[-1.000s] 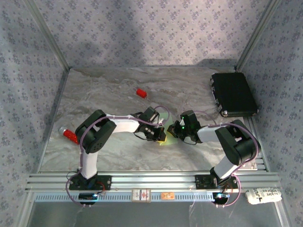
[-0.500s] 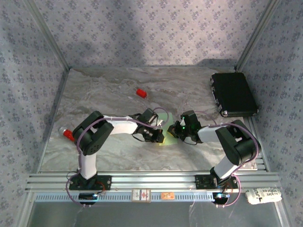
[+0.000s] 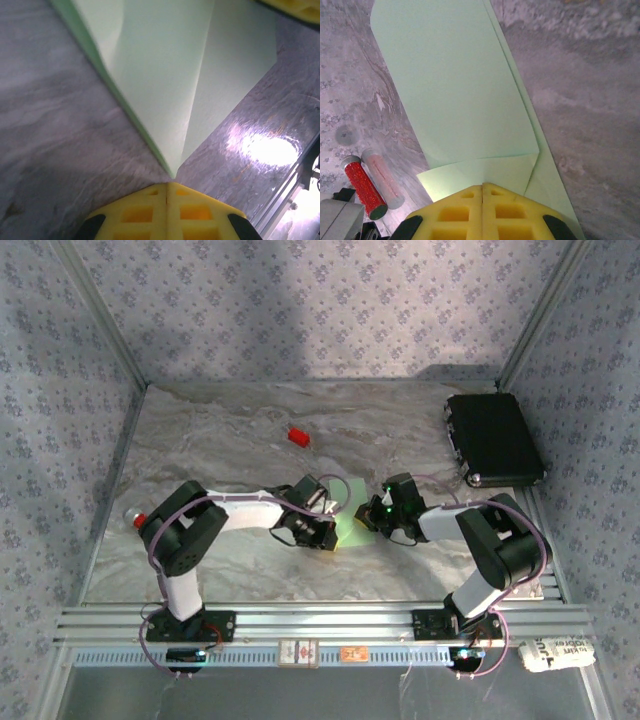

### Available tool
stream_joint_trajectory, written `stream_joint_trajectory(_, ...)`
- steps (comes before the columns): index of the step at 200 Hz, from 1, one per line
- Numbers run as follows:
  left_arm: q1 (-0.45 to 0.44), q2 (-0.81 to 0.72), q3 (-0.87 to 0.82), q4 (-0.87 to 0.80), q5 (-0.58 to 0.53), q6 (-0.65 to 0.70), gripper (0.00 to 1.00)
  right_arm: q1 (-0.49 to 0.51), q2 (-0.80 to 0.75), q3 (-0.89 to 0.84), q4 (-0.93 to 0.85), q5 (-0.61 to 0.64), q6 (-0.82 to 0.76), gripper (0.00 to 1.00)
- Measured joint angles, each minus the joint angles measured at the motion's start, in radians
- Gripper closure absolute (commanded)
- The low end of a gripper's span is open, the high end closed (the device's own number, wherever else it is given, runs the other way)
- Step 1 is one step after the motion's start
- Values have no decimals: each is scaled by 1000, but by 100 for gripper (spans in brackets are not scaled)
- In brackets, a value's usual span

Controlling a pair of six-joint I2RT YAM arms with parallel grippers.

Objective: Fold a paper plane with a square sheet of paper (pick it up from the middle)
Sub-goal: Fold the triangle a second time at the center of the table.

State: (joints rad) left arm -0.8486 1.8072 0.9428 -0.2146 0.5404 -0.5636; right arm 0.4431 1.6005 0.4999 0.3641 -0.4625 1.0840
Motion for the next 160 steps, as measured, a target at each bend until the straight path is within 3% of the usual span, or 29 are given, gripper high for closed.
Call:
stream_joint_trajectory(63, 0, -90, 51, -13, -10, -25, 98, 0, -2, 0, -1, 4, 0, 100)
stream_joint_trajectory(160, 4, 146, 176, 43, -4, -53, 96, 0, -4, -5, 4, 6, 0, 100)
